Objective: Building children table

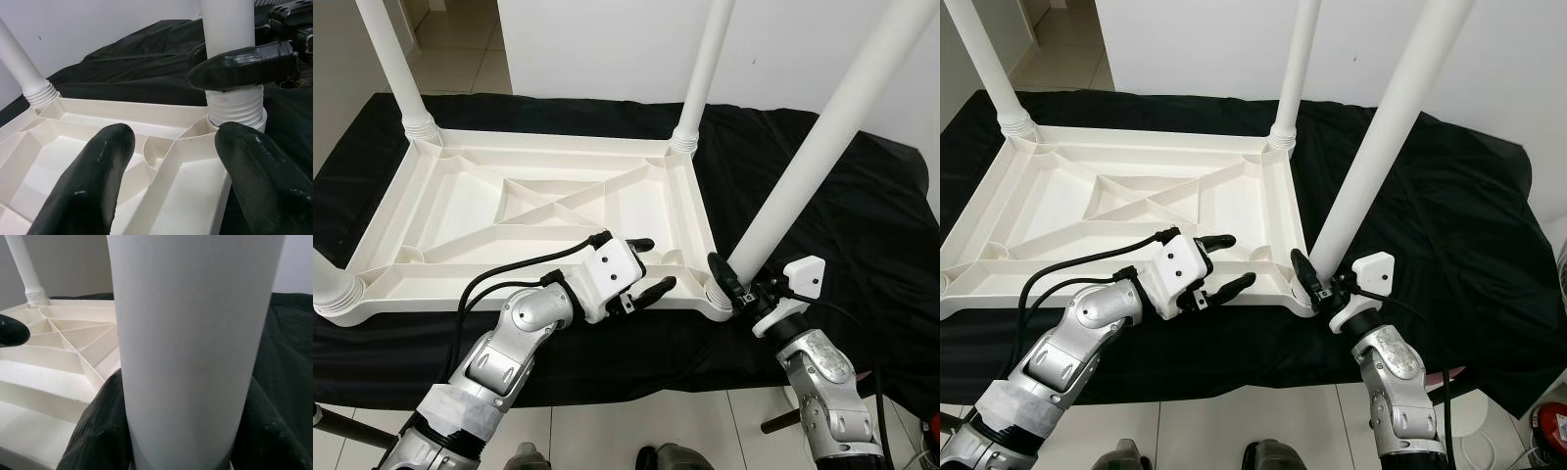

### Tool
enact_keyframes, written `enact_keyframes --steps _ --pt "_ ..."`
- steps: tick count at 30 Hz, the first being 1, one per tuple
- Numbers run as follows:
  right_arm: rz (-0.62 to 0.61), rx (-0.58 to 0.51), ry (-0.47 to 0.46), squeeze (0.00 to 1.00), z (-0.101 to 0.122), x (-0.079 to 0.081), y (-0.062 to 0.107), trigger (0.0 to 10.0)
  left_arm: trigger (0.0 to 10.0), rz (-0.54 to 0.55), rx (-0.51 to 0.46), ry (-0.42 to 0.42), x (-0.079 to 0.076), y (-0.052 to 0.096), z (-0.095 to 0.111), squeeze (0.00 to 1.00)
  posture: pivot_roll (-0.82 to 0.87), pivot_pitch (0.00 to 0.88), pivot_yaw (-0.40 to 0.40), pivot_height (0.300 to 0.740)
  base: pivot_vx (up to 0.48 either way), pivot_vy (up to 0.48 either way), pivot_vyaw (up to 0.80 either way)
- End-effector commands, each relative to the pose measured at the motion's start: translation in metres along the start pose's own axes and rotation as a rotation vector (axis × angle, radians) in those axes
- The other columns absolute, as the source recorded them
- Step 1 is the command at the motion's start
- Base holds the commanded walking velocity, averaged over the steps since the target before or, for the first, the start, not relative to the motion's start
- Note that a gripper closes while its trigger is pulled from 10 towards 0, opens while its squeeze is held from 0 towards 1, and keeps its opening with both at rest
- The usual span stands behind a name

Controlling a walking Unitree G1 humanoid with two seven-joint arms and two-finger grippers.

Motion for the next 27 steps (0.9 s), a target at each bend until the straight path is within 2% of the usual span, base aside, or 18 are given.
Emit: enact_keyframes --steps 1,3,6,8,10,13,20,27 --pt "-0.1 0.128 -0.083 0.0 -0.032 -0.013 0.014 10.0 10.0 -0.029 -0.012 -0.029 -0.001 -0.001 0.004 0.0 0.08 0.035 -0.027 0.74 0.0 0.0 0.0" --pt "-0.117 0.043 -0.108 0.0 -0.029 -0.012 0.017 10.0 10.0 -0.032 -0.011 -0.036 0.0 -0.001 0.004 0.0 0.08 0.04 -0.02 0.74 0.0 0.0 0.0" --pt "-0.114 0.017 -0.104 0.0 -0.027 -0.01 0.018 10.0 10.0 -0.031 -0.011 -0.037 0.0 -0.001 0.004 0.0 0.08 0.04 -0.02 0.74 0.0 0.0 0.0" --pt "-0.106 -0.023 -0.05 0.0 -0.024 -0.004 0.02 10.0 10.0 -0.031 -0.009 -0.04 0.001 -0.001 0.004 0.0 0.08 0.042 -0.019 0.74 0.0 0.0 0.0" --pt "-0.106 -0.023 -0.05 0.0 -0.024 -0.004 0.02 10.0 10.0 -0.031 -0.009 -0.04 0.001 -0.001 0.004 0.0 0.08 0.042 -0.019 0.74 0.0 0.0 0.0" --pt "-0.082 0.004 0.019 0.0 -0.034 0.006 0.023 10.0 10.0 -0.03 -0.006 -0.044 0.002 -0.001 0.003 0.0 0.08 0.05 -0.012 0.74 0.0 0.0 0.0" --pt "-0.036 0.038 0.078 0.0 -0.042 0.015 0.026 10.0 10.0 -0.027 -0.004 -0.049 0.004 0.0 0.003 0.0 0.08 0.057 -0.01 0.74 0.0 0.0 0.0" --pt "0.003 0.06 0.059 0.0 -0.047 0.02 0.025 10.0 10.0 -0.027 -0.002 -0.051 0.004 0.0 0.003 0.0 0.09 0.059 -0.01 0.74 0.0 0.0 0.0"
Point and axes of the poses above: a point about 5 cm out from each wrist's last joint towards the gripper, its own y axis pointing back from the gripper into the wrist, its own z axis along the axis of the wrist's last joint, x = y × z, the point moved 2 cm from there along -y, pointing out of the wrist towards the gripper, and after that the axes turned 15 degrees about -y, right-handed, at the moved point
